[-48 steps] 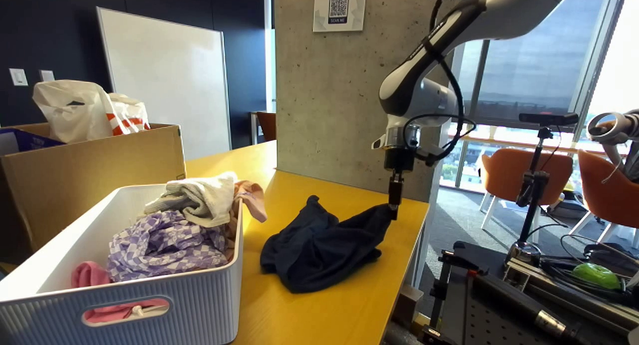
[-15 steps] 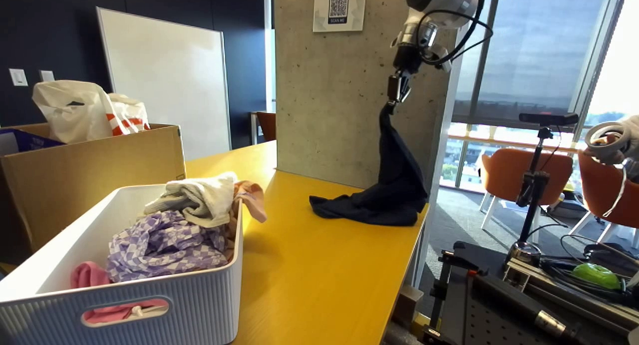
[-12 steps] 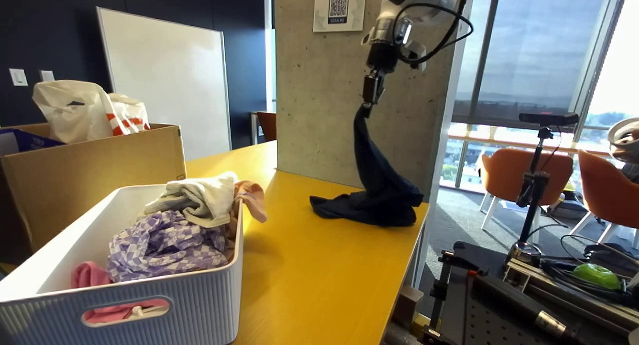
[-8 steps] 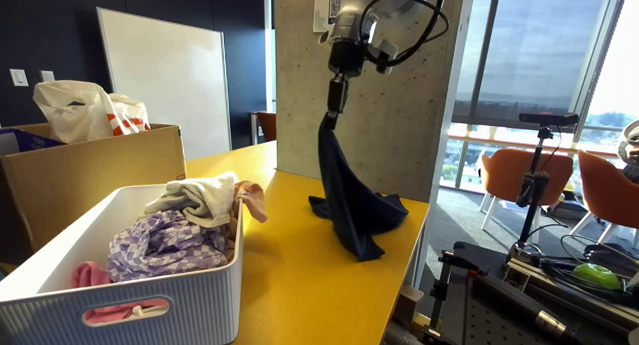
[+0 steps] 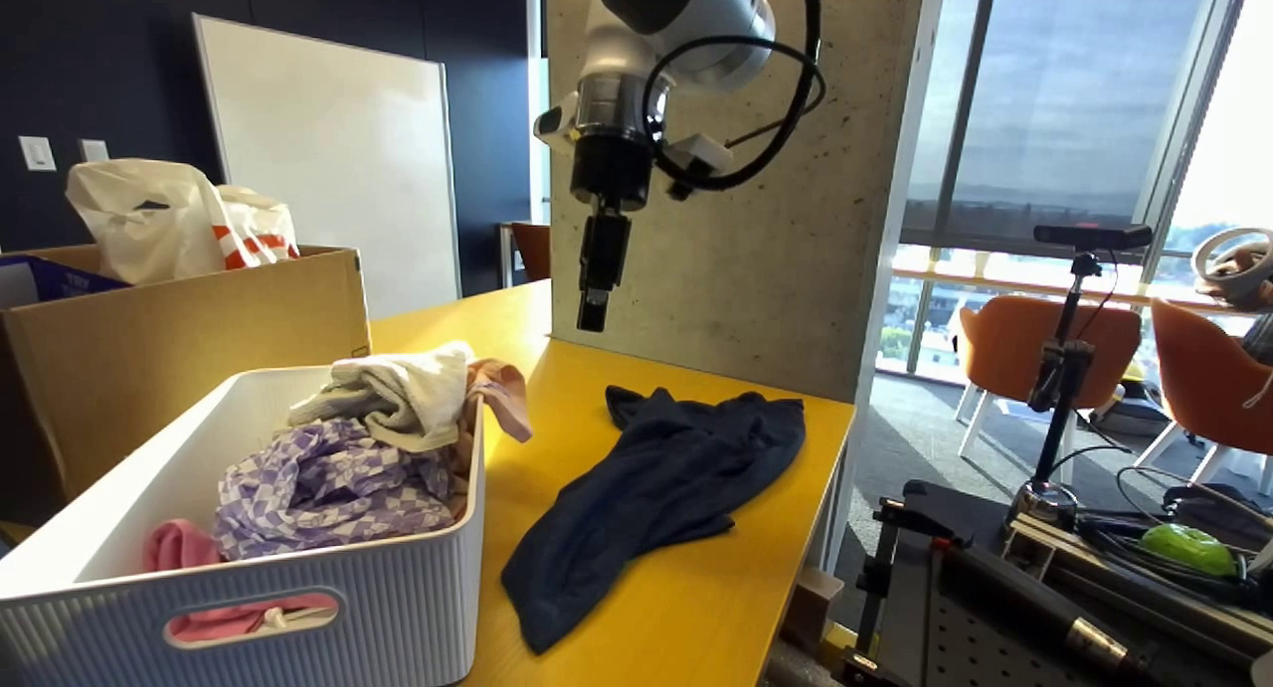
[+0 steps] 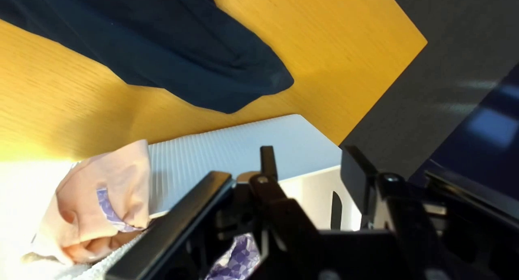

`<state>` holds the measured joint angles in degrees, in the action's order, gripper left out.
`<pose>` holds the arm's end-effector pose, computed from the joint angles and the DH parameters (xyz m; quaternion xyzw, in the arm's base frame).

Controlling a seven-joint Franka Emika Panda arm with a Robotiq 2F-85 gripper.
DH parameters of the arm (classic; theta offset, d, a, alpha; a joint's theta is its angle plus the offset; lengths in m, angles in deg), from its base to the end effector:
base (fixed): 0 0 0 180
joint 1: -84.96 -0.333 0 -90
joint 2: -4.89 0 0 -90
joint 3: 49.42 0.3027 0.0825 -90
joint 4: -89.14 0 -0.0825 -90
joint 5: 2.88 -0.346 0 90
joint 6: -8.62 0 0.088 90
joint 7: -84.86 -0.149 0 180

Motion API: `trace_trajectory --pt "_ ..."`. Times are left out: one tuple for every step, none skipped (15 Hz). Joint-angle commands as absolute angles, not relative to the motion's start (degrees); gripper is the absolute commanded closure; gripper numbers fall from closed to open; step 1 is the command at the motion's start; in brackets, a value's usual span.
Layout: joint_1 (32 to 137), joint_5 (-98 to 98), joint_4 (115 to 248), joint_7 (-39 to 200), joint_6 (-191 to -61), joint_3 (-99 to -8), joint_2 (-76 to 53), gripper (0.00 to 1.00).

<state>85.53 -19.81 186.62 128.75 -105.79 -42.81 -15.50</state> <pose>0.6024 0.0877 0.3514 -0.9221 -0.3547 -0.0214 0.1535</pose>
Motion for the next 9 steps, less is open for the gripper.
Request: trace_trajectory --pt "88.32 -18.91 190.01 130.99 -103.31 -43.79 -12.37 0.23" --pt "89.19 -18.93 191.21 131.01 -103.24 -44.41 -11.57 0.15" --pt "90.23 -19.09 192.75 130.84 -103.20 -45.21 -10.37 0.08" --pt "91.22 -19.19 193.98 131.26 -103.23 -45.96 -9.54 0.02" --pt "92.24 -19.27 195.36 131.46 -103.50 -46.91 -8.48 0.00" --pt "93.21 -18.59 196.22 131.75 -103.95 -48.11 -7.99 0.00" --pt "94.24 -18.20 196.34 132.26 -104.14 -49.31 -8.38 0.00" --pt "95.41 -18.89 195.55 133.40 -104.32 -50.26 -9.70 0.00" --pt "96.33 -20.13 194.98 134.10 -104.50 -50.95 -10.68 0.00"
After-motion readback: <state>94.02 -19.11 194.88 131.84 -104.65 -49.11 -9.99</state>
